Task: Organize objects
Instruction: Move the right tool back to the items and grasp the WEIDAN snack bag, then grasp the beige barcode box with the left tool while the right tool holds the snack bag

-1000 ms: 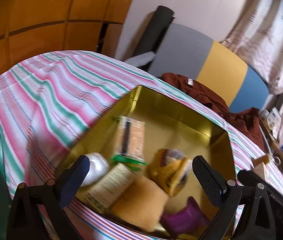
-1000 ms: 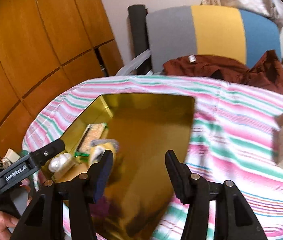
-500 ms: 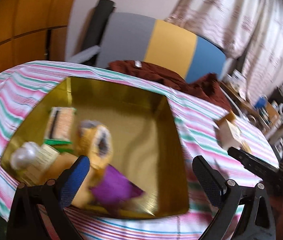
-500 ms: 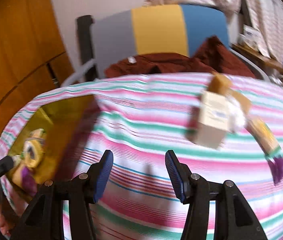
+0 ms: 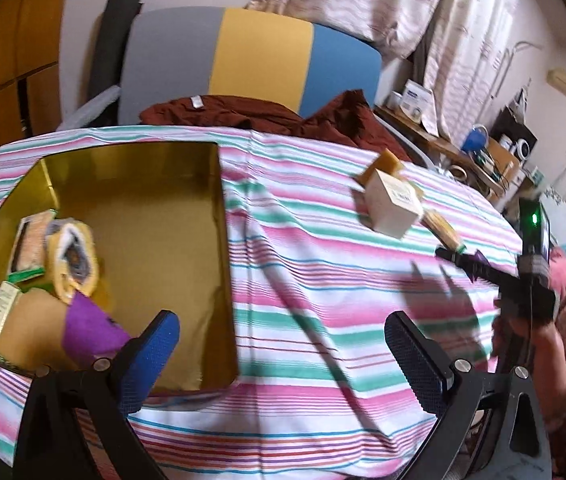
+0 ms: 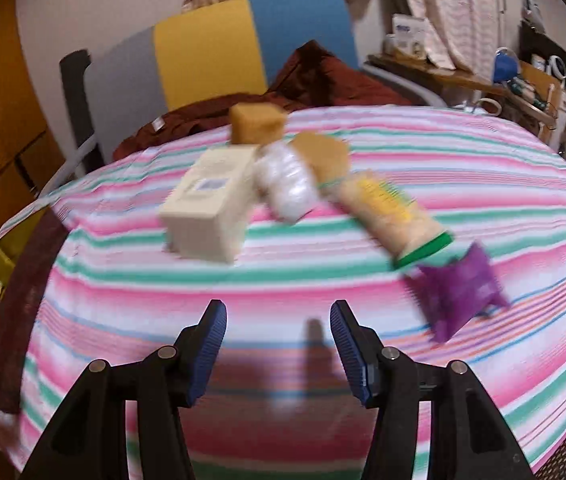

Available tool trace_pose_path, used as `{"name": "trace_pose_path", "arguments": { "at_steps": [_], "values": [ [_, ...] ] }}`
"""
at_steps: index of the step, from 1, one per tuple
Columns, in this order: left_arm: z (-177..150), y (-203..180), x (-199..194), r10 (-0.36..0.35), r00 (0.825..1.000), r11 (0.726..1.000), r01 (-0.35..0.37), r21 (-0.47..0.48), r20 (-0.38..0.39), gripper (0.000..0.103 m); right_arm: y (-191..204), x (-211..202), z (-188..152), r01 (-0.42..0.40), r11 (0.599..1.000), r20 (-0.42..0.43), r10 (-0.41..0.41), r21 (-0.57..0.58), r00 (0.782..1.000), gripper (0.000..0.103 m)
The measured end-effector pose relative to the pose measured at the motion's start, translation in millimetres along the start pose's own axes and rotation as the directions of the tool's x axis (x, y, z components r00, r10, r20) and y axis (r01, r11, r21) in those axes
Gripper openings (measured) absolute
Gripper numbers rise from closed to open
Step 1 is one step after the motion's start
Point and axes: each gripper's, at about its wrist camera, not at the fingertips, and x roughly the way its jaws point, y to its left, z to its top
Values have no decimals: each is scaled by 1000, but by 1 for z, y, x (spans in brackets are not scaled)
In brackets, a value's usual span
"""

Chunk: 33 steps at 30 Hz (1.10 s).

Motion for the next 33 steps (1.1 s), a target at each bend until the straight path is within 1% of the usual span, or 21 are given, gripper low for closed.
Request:
{"name": "trace_pose_path", "arguments": {
  "at_steps": [1,3,6,9,14,16,20,21,22,23,24,26,33],
  "values": [
    [-1,-3,1,-3,1000,1000,3,7,-6,103,-7,2,7,12,1000,13,-12,3,1000,61],
    [-2,-10,3,-6,1000,1000,6,20,-19,103,-20,9,20,28,1000,11,-28,3,1000,65],
    [-4,-16,4,-16,999,999,17,31,-32,103,-38,20,39,46,999,-6,-46,-12,999,66],
    [-5,-21,7,-15,999,999,17,39,-47,103,-50,41,55,47,998,-64,-50,-42,997,66],
    [-5,-29,11,-9,998,998,13,59,-62,103,-65,63,62,64,997,-118,-68,-41,991,66],
    [-5,-32,12,-2,998,997,7,72,-64,103,-68,70,62,35,999,-137,-37,-16,990,66],
    [-5,-36,17,1,997,997,6,79,-80,103,-61,70,60,17,1000,-135,-17,3,991,66],
    [-5,-38,19,3,996,997,4,82,-85,103,-57,69,58,12,1000,-129,-12,1,992,65],
    [-5,-39,20,3,996,996,5,84,-89,103,-52,69,55,19,1000,-125,-20,-11,992,59],
    [-4,-40,21,2,996,996,6,86,-93,103,-48,69,53,27,999,-129,-29,-20,991,55],
    [-4,-42,22,1,995,996,7,88,-96,103,-45,70,51,33,999,-136,-37,-27,990,48],
    [-2,-45,24,5,995,995,5,97,-99,103,-37,67,44,38,999,-124,-41,-27,991,45],
    [19,-62,40,18,996,992,-7,123,-90,103,-24,52,24,11,1000,-44,-11,-11,999,44]
  ]
}}
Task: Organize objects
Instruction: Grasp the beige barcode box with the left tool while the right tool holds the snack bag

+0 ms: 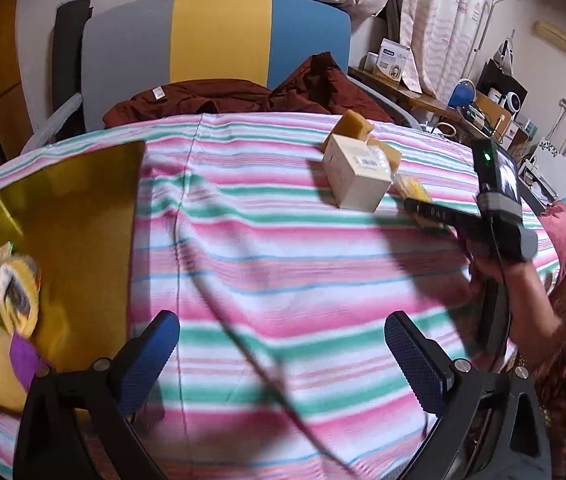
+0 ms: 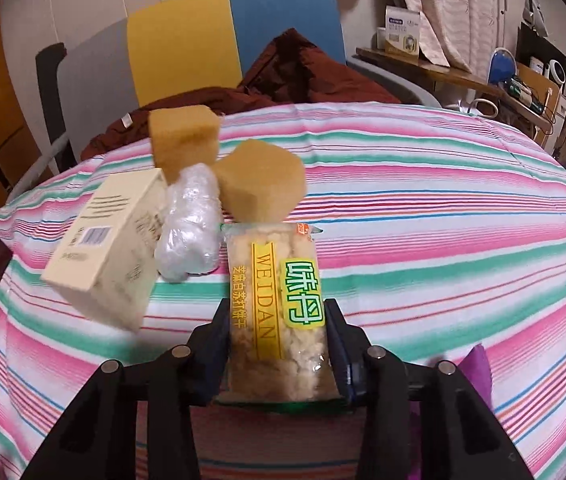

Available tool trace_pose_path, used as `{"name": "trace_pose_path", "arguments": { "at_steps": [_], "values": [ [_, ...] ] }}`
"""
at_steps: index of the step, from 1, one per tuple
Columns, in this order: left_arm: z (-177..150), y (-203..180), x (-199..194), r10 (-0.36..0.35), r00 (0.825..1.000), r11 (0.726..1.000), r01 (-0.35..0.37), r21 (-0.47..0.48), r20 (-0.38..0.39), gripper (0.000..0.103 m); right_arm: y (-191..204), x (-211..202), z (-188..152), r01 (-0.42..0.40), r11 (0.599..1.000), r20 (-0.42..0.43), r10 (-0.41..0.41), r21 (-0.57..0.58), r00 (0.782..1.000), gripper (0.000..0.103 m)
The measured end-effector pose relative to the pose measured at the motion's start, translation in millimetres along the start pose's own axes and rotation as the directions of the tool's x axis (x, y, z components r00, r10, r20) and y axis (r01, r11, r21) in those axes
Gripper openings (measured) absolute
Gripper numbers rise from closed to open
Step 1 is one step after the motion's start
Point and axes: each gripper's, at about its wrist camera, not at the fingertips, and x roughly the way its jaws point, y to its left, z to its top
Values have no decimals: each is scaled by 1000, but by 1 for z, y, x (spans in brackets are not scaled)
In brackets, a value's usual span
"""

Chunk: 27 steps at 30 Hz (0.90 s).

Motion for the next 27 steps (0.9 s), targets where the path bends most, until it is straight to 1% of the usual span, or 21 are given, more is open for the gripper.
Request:
{"name": "trace_pose_path", "arguments": {
  "at_steps": [3,6,11,15,21,23,25,26,27],
  "values": [
    [17,-9,12,19,1000,1000,-20,14,10,103,2,-5,-6,-1,1000,22,1,11,1000,43],
    [35,-22,32,21,1000,999,-21,26,-1,103,3,-8,-12,8,1000,37,-9,17,999,43],
    [69,-43,70,-7,999,1000,7,9,-31,103,0,-8,-14,34,999,68,-37,36,997,43],
    [94,-62,101,4,1000,1000,-3,12,-25,103,-8,-9,-16,44,996,80,-50,78,996,44],
    [115,-88,135,36,999,994,-36,106,10,103,-10,-11,-18,45,995,89,-53,91,995,44],
    [118,-90,143,71,997,989,-73,126,22,103,-10,-10,-18,45,995,91,-53,92,994,44],
    [120,-89,148,66,997,989,-70,130,38,96,-11,-9,-17,46,995,90,-54,91,994,44],
    [119,-89,150,61,997,989,-66,132,37,90,-11,-8,-17,45,995,91,-54,91,994,44],
    [119,-88,153,54,998,989,-57,135,29,86,-12,-8,-17,45,995,92,-54,92,994,44]
  ]
}}
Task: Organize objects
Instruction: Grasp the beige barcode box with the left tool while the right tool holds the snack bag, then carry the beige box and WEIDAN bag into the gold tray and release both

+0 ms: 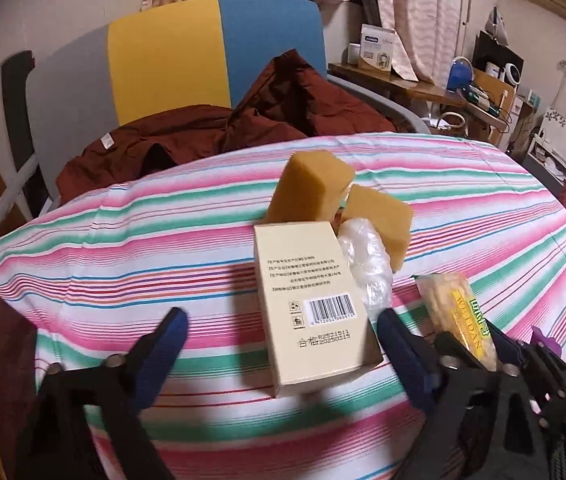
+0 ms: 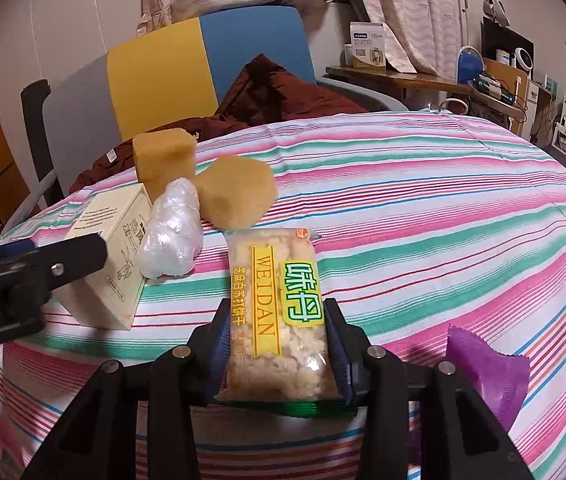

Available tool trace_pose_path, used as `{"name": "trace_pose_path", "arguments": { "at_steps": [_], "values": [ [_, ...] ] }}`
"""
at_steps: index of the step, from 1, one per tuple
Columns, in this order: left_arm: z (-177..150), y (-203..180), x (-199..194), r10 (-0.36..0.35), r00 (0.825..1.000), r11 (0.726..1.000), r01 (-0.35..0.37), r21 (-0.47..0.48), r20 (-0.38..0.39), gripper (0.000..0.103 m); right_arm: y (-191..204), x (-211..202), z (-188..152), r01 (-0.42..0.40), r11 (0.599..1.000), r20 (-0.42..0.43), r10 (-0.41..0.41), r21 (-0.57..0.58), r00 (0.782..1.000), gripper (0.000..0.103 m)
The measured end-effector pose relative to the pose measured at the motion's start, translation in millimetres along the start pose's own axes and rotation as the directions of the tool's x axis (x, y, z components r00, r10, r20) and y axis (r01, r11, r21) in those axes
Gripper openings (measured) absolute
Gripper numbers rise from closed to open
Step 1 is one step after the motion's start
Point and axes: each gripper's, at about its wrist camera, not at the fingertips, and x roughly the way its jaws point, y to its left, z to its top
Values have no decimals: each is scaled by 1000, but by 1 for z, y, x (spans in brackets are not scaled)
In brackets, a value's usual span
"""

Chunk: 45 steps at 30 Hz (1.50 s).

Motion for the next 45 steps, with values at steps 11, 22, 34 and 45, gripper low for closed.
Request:
{"name": "trace_pose_path", "arguments": {
  "at_steps": [11,22,34,45],
  "values": [
    [-28,14,18,-23,999,1000,23,8,-33,50,1,0,-2,6,1000,6,-6,-4,1000,44],
    [-65,38,-14,0,1000,999,1,-34,30,50,3,-5,-3,32,999,38,-31,-18,999,44],
    [-97,59,-69,-28,997,992,37,-120,76,50,28,-25,-4,4,989,137,16,-145,990,44],
    [-104,122,-138,-13,990,949,57,-311,143,50,33,-26,-6,23,986,145,1,-164,989,44]
  ]
}}
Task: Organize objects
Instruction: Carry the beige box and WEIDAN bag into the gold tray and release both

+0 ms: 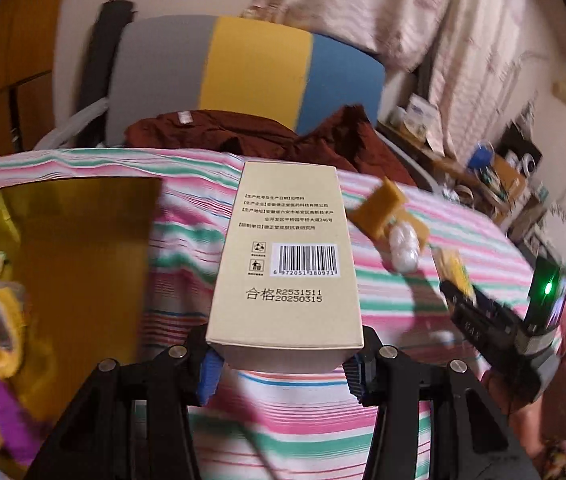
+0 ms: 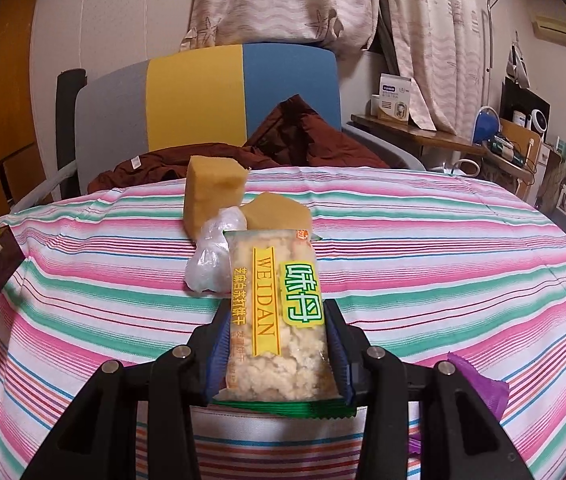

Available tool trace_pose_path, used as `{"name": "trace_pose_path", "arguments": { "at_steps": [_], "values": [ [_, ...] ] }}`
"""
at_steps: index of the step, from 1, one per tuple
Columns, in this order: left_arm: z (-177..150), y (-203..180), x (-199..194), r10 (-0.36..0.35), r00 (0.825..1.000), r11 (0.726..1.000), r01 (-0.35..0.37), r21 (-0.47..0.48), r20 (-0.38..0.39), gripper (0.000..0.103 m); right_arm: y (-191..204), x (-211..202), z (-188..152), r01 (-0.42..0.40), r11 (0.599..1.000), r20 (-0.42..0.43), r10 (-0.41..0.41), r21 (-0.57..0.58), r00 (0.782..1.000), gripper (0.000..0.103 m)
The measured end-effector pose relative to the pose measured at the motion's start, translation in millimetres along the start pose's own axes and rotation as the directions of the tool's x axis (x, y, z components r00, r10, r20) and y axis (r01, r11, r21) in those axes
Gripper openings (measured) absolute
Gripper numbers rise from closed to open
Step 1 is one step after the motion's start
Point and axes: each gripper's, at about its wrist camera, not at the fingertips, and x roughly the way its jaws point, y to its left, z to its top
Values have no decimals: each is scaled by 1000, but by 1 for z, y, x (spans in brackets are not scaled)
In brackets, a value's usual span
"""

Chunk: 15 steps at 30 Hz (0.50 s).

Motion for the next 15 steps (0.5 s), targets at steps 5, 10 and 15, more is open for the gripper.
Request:
{"name": "trace_pose_path", "arguments": {
  "at_steps": [5,10,15],
  "values": [
    [9,39,-16,69,998,994,-68,-80,9,50,3,1,0,7,1000,-6,-7,-15,1000,44],
    [13,82,-15,137,990,977,-138,-160,-16,50,9,-1,0,19,999,0,-19,-43,1000,44],
    [16,109,-1,199,975,962,-213,-173,-95,50,18,-2,0,29,996,6,-29,-88,1000,44]
  ]
}}
